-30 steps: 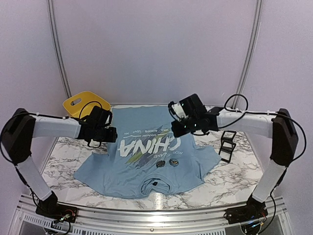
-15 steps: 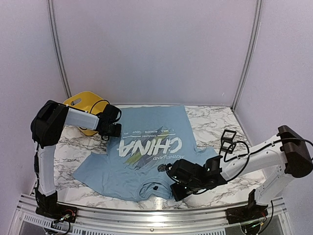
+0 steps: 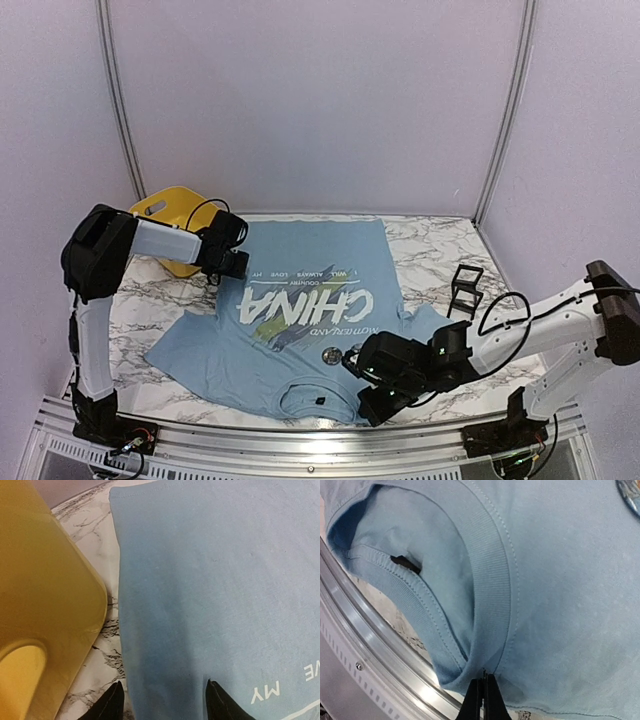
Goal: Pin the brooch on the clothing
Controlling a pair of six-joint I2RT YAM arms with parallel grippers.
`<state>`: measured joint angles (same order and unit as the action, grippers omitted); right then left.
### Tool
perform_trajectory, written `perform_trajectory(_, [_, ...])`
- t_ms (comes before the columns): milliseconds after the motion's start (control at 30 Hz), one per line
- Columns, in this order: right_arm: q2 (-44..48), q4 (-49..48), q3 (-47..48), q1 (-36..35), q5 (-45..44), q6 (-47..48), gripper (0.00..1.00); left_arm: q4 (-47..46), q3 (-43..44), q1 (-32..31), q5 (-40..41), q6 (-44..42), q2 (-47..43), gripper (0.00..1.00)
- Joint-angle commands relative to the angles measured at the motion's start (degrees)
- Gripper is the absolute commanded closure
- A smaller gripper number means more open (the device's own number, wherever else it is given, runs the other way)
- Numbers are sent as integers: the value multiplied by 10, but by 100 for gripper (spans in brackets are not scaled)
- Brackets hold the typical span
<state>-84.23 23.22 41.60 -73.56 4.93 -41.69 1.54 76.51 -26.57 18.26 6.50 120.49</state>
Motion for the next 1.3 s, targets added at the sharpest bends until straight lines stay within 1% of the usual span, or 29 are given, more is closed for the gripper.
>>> perform_trajectory(0, [43,35,65,47,2,67,100,-8,-19,-1,3,-17,-101,42])
perform_trajectory(67, [64,48,70,99,-52,77,100,-10,-56,-6,5,8,-158,42])
perform_trajectory(133, [81,63,67,160,-115,80,100,-10,-114,-13,8,33,-220,43])
perform_trajectory(200, [99,55,57,223,-154,85,100,-10,-180,-20,17,53,-278,43])
perform_trajectory(300, [108,17,30,320,-170,111,100,-4,-279,-30,4,96,-365,43])
perform_trajectory(400, [87,-3,14,396,-211,135,100,-9,-388,-37,-31,174,-445,47])
perform_trajectory(467, [66,-38,4,428,-209,150,100,-32,-460,-45,-47,219,-484,50])
perform_trajectory(567, [36,-78,-19,469,-188,152,100,-25,-506,-55,-32,261,-503,51])
perform_trajectory(667, [16,-96,-44,493,-187,142,100,-17,-533,-55,-18,314,-491,51])
perform_trajectory(733, [14,-104,-62,497,-184,134,100,-7,-544,-55,0,345,-473,48])
perform_trajectory(767, [16,-105,-69,497,-184,130,100,13,-543,-55,8,356,-462,47])
perform_trajectory(867, [36,-96,-89,499,-201,124,100,41,-535,-57,12,353,-450,43])
perform_trajectory(1033, [81,-83,-117,518,-215,113,100,54,-546,-57,15,387,-472,42])
perform_trajectory(1167, [101,-79,-120,519,-205,120,100,67,-566,-57,10,410,-513,44])
perform_trajectory(1200, [99,-74,-112,519,-202,125,100,73,-568,-58,18,419,-526,44])
perform_trajectory(1267, [91,-62,-95,520,-194,138,100,106,-559,-59,62,413,-561,45])
